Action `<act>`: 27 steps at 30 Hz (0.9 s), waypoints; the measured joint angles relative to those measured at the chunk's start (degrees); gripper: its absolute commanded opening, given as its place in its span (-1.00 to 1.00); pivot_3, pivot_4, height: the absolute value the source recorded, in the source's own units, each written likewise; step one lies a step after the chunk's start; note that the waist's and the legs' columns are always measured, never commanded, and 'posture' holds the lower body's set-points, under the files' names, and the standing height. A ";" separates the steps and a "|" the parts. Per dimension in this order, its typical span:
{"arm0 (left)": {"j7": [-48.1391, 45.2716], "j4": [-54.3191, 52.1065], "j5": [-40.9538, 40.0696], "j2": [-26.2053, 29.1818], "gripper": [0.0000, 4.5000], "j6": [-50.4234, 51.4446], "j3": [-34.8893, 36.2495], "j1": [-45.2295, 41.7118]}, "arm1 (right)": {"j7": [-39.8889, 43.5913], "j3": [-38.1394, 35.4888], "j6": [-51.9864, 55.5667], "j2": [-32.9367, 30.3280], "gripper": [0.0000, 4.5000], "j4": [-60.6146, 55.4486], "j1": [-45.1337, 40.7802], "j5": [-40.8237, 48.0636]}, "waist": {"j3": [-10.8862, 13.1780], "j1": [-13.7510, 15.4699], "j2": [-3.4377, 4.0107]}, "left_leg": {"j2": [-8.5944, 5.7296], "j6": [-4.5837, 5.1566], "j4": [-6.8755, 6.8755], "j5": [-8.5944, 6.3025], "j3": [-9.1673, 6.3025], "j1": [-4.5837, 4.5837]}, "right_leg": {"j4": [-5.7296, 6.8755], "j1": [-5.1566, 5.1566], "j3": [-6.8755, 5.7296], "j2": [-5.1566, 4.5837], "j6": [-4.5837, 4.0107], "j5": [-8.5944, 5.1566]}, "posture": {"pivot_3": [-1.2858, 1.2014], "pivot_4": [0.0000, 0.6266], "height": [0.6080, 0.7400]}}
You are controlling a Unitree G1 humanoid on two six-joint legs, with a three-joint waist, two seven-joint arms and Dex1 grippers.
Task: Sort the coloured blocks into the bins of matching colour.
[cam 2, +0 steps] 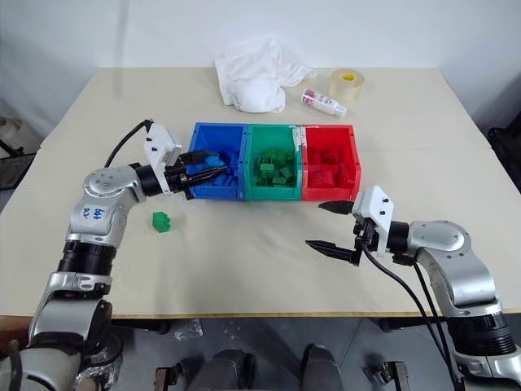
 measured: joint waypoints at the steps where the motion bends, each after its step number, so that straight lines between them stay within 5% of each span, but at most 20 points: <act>1: 1.24 3.31 1.22 -0.31 0.28 -0.21 -0.25 -1.53 | -0.01 0.02 -0.02 0.01 1.00 0.12 -0.03 0.00 | 0.00 0.00 0.00 | -0.01 0.00 0.00 0.00 0.02 -0.01 | 0.00 -0.01 0.00 0.00 0.00 0.00 | 0.03 -0.52 1.00; 6: 1.40 8.65 2.81 -1.62 0.98 -2.89 -0.85 -3.77 | -0.17 -0.02 -0.03 0.01 1.00 0.10 0.20 0.02 | 0.01 -0.03 -0.01 | 0.00 0.00 0.00 0.00 0.01 -0.02 | 0.01 -0.02 0.00 -0.01 0.00 0.00 | 0.03 -0.52 1.00; 16: -5.84 -2.27 0.12 2.12 0.99 -0.42 0.13 2.26 | 0.48 0.07 0.00 -0.08 1.00 0.10 0.03 0.20 | 0.00 -0.68 -0.01 | 0.19 0.00 -0.02 0.00 0.00 -0.02 | 0.04 -0.07 0.02 -0.01 0.00 0.00 | 0.03 -0.52 1.00; 27: -14.73 -33.14 -12.96 19.72 0.99 9.04 18.65 37.96 | 6.64 0.16 -1.59 -0.35 1.00 5.28 -3.90 0.69 | 0.01 -1.81 0.02 | 0.30 -0.02 -0.09 -0.02 -0.10 0.02 | -0.06 -0.05 0.16 -0.04 -0.02 -0.01 | 0.03 -0.52 1.00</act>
